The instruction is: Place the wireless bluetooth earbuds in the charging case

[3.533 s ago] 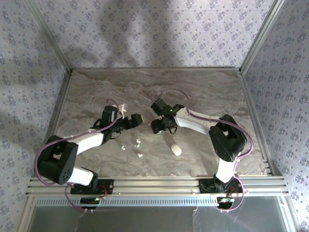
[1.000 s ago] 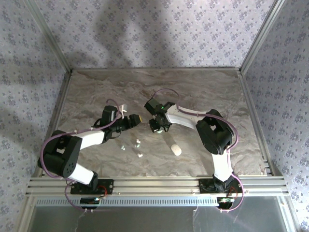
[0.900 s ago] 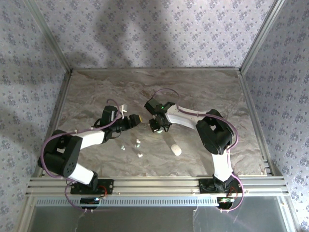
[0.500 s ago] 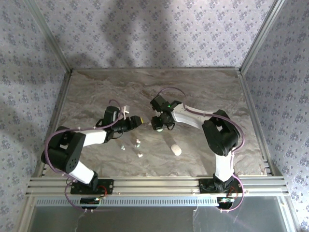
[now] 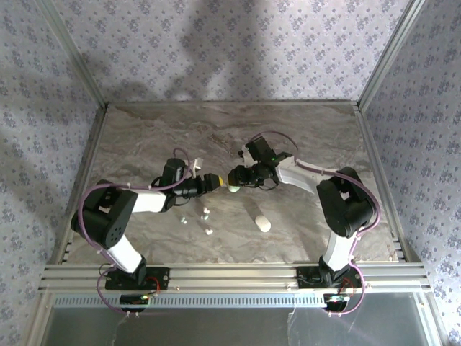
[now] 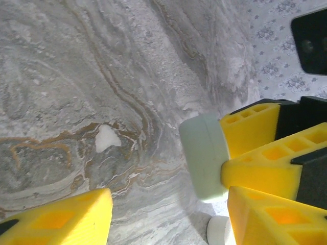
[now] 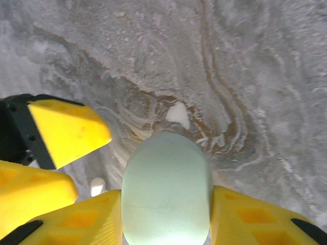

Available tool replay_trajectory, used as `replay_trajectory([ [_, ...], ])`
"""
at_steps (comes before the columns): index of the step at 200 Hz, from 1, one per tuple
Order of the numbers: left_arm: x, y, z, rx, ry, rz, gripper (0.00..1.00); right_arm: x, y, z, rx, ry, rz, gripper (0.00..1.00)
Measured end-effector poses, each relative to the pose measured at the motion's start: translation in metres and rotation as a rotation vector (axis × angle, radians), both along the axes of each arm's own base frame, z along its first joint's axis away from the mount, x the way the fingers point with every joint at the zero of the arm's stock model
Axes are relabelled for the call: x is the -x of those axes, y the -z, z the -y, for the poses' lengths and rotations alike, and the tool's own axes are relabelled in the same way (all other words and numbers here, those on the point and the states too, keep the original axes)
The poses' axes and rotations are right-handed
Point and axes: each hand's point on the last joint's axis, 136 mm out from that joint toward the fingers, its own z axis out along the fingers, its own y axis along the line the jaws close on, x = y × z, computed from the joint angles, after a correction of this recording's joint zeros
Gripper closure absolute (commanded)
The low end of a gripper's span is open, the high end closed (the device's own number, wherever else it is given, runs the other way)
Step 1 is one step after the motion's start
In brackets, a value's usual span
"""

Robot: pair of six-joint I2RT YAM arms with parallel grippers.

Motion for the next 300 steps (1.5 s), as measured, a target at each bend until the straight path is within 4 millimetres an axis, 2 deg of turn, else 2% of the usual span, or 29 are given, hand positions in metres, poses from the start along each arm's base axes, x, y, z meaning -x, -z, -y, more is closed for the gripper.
replay_trajectory([
  [50,0.000,-0.005,0.003,0.024,0.012,0.008,0.40,0.002,-0.011,-0.014,-0.113,-0.012,-0.027,0.56],
  [130,-0.006,-0.007,0.002,0.033,0.001,0.015,0.45,-0.004,-0.019,-0.014,-0.216,0.032,-0.077,0.58],
  [161,-0.008,-0.001,-0.001,0.022,-0.008,-0.005,0.46,-0.007,-0.023,-0.012,-0.234,0.048,-0.080,0.58],
  [200,-0.006,0.016,-0.005,-0.019,-0.015,-0.064,0.47,-0.007,-0.034,-0.012,-0.261,0.041,-0.064,0.58],
  [240,-0.008,0.018,-0.010,-0.028,-0.025,-0.074,0.48,-0.009,-0.035,-0.007,-0.261,0.046,-0.058,0.58],
  [257,-0.012,0.014,-0.014,-0.023,-0.039,-0.064,0.55,-0.008,-0.031,-0.004,-0.251,0.050,-0.066,0.58],
  [274,-0.015,0.004,-0.017,-0.014,-0.047,-0.034,0.71,-0.007,-0.028,-0.002,-0.243,0.050,-0.068,0.58],
  [300,-0.014,-0.012,-0.017,0.016,-0.042,0.009,0.90,-0.007,-0.027,-0.002,-0.245,0.049,-0.067,0.58],
])
